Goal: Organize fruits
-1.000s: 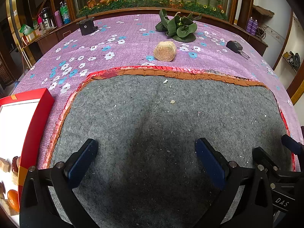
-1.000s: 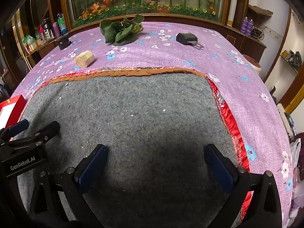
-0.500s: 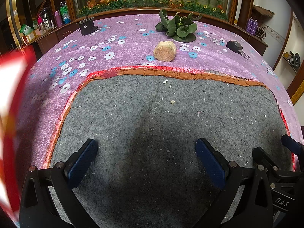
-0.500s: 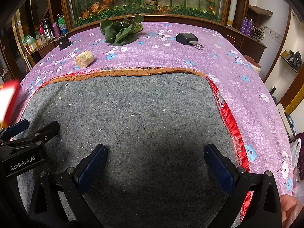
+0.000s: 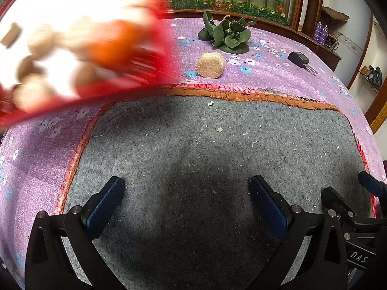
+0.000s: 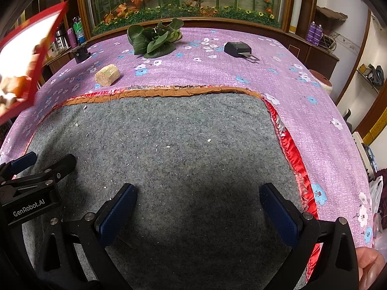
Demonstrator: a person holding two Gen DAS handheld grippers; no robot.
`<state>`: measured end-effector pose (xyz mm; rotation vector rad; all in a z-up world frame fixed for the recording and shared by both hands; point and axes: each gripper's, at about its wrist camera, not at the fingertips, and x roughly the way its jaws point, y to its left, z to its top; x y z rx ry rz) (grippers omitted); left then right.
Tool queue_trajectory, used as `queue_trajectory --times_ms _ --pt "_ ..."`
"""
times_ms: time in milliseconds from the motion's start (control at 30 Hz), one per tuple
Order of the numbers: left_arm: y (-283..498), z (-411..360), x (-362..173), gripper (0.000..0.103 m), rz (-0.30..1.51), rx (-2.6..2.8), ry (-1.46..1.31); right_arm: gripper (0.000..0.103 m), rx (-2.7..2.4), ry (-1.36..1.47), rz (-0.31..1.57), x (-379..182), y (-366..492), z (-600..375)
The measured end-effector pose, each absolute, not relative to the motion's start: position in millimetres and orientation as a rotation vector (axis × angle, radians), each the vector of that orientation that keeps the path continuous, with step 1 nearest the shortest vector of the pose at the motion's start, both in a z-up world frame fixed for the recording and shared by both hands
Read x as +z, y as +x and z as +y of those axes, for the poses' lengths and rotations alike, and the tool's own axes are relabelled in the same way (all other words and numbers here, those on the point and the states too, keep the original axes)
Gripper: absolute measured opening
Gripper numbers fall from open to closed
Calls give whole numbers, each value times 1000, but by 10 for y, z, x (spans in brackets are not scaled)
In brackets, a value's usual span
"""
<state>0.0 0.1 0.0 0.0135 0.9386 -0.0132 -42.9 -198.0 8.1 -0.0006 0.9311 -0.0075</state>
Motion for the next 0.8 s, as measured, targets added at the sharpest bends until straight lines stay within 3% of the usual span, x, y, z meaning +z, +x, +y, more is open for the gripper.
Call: queue_trajectory --times_ms 800 --pt "3 -1 -12 103 939 -14 13 103 -7 0 932 90 -423 -1972"
